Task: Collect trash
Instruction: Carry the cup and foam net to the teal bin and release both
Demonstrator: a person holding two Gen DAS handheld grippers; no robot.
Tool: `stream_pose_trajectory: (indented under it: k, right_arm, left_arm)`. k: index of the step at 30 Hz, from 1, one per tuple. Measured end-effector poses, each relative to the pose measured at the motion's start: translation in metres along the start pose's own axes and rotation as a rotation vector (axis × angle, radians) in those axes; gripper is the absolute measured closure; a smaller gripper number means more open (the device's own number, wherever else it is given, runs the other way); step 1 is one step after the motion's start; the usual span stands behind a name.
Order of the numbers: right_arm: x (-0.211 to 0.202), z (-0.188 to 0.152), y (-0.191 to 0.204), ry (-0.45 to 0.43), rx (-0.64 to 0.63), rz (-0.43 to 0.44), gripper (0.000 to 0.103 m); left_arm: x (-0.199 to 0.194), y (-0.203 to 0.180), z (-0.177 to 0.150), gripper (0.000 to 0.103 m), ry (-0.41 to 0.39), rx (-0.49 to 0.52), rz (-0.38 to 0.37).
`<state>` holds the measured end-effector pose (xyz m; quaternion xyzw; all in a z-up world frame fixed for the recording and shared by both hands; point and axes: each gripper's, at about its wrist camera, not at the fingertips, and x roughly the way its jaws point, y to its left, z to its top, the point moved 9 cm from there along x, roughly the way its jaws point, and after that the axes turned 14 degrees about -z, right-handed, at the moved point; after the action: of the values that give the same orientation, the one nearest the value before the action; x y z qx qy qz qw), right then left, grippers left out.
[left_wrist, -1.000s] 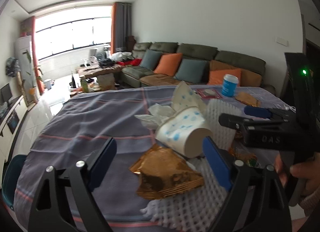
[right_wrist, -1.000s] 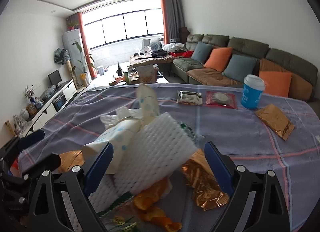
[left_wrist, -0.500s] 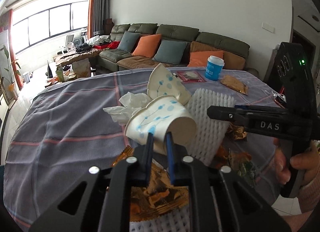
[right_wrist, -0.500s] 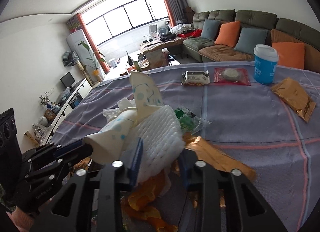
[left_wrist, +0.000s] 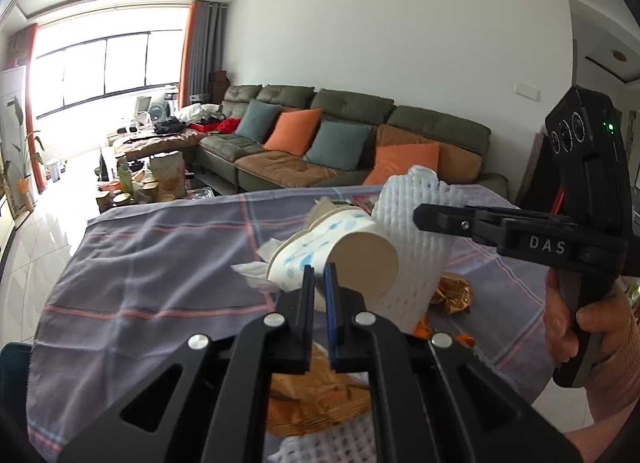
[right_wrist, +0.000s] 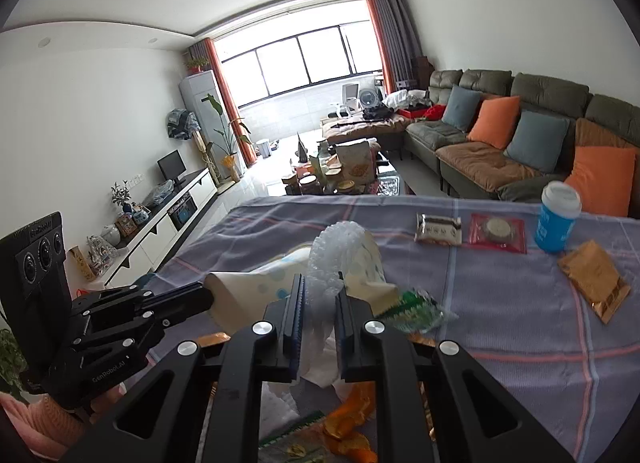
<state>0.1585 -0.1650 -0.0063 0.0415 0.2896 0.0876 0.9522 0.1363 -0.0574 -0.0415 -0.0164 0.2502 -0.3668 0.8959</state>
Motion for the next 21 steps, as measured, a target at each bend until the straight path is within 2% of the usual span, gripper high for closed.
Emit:
stream_pose_trajectory:
  k: [4,9,13,21]
  right_arm:
    - [0.001,0.009,0.021,-0.013,-0.035,0.045,0.09]
    - [0.009,0.016,0.059,-0.003,-0.079,0.133,0.09]
    - [0.016,0.021,0.098,0.001,-0.135,0.197,0.09]
    - [0.036,0.031,0.194,0.032,-0.239,0.331,0.09]
  left_arm:
    - [-0.026,0.015,0.002,0.096,-0.031,-0.035,0.038]
    - [-0.063,0.036,-0.01,0.096,-0.046,-0.079,0.105]
    - [-0.097,0.06,-0.019,0.096,-0.073,-0.122,0.19]
    - [-0.175,0.123,-0.042,0.097,-0.111,-0.216,0.405]
